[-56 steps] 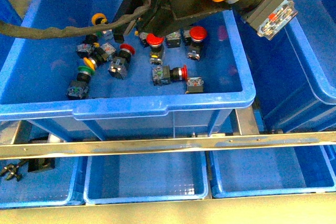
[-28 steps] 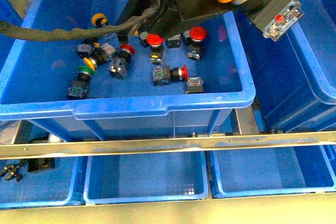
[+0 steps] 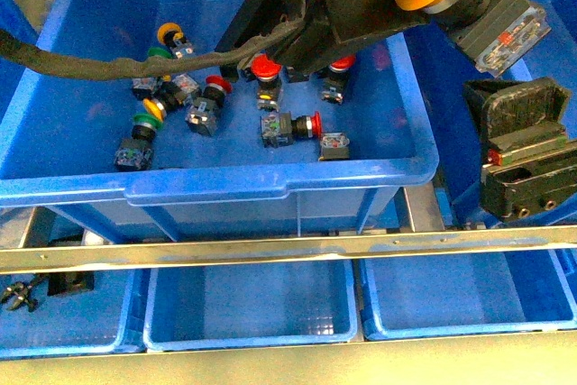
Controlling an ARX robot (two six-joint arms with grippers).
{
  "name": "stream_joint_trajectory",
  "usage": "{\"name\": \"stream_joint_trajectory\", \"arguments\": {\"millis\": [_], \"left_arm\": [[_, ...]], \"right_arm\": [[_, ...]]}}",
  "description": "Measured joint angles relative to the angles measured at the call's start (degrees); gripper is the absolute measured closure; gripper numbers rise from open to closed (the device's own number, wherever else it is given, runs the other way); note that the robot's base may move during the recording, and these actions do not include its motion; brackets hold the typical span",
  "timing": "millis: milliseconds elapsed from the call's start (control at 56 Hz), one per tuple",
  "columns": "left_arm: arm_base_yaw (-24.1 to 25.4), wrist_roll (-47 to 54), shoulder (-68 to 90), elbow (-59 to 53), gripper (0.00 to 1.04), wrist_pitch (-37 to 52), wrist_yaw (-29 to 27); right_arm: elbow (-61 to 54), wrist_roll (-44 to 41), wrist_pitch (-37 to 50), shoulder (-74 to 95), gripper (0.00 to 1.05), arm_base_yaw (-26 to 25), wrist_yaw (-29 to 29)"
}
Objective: Pick red and yellow buttons and place in box
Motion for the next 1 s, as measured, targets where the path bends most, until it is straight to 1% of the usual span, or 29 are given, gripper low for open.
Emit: {"name": "stream_joint_trajectory", "arguments": {"millis": [71,286,393,572,733,840,1001], "left_arm": [[0.0,0.07,0.63,0.76,0.71,0.0,0.02],[-0.17,0.9,3.06,2.12,0.71,-0.33,0.0],[-0.26,1.18,3.89,2.67,0.71,-0.52,-0.09],[-0.37,1.79,4.7,3.61,0.71,-0.61,-0.22],[-0.52,2.03,5.51,4.35,0.71,-0.68,-0.26],[-0.63,2.03,5.6,4.42,0.71,-0.74,-0.42],[-0.81,2.05,5.86,4.63,0.71,-0.76,-0.63]], "right_arm": [[0.17,-1.68,1.22,0.04,0.07,0.7,0.94],[0.59,-5.86,3.06,0.79,0.07,3.34,1.09],[0.61,-9.09,6.23,2.19,0.07,4.37,1.86],[0.9,-12.74,7.21,3.74,0.07,5.92,1.77],[0.92,-14.93,8.94,4.57,0.07,6.67,2.32],[0.9,-18.8,12.31,5.66,0.07,6.88,2.93],[0.9,-21.86,13.4,6.73,0.07,7.32,2.69]]}}
